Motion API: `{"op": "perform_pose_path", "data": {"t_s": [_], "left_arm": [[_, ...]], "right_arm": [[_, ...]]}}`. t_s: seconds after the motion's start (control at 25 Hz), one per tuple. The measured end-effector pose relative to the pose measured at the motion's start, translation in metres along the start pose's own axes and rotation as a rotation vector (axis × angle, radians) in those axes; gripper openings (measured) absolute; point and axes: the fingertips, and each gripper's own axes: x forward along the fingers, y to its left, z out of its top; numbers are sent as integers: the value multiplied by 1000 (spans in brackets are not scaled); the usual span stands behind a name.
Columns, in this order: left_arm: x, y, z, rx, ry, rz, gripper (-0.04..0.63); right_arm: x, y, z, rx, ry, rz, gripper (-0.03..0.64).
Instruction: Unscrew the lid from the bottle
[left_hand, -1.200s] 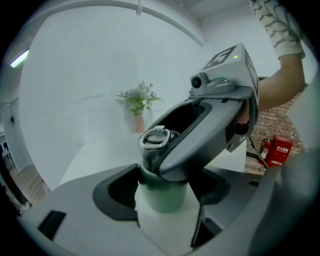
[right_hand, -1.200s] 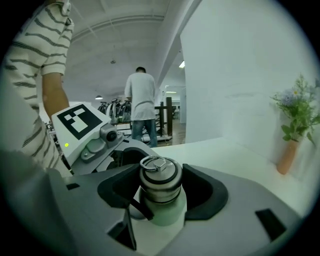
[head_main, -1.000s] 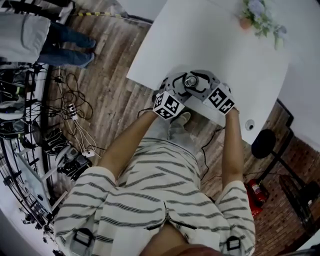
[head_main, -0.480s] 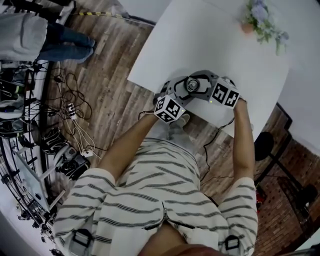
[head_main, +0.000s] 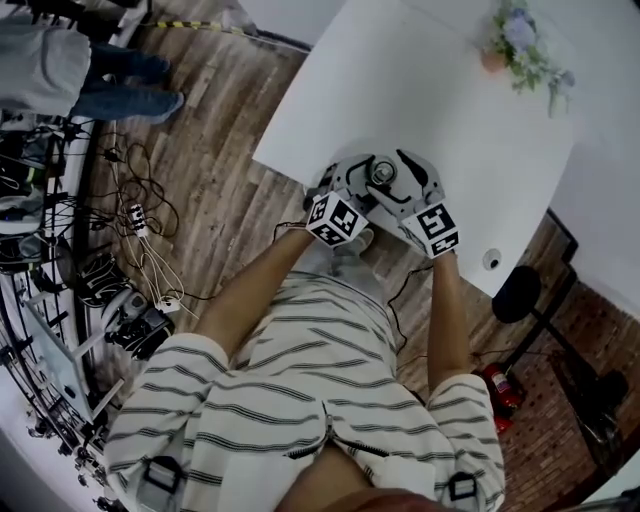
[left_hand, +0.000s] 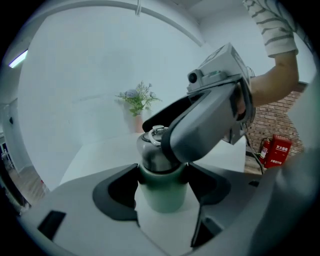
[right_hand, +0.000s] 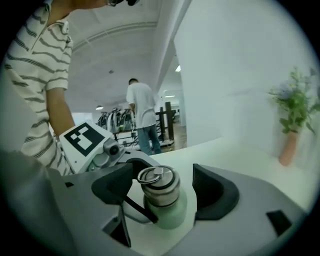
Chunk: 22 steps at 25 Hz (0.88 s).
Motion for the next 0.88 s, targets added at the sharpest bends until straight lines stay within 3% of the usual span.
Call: {"op": "perform_pose_path", "data": {"t_s": [0.2, 0.36, 0.44, 0.52, 0.88], "left_arm": [[3, 3, -3, 1, 5, 3, 311], [2, 2, 0, 2, 3, 5, 311], [2, 3, 0, 1, 5, 6, 311], [0, 3, 0, 2, 6, 6, 311], [0, 0, -2, 4, 2, 3, 311]], "right_arm": [[2, -3, -9, 173, -81, -231, 353], [-2, -5, -5, 222, -126, -361, 334], [0, -5, -5, 224, -128, -384, 324], [1, -5, -6, 212, -127, -400, 263], [-1, -3, -11, 160, -116, -358, 272]]}}
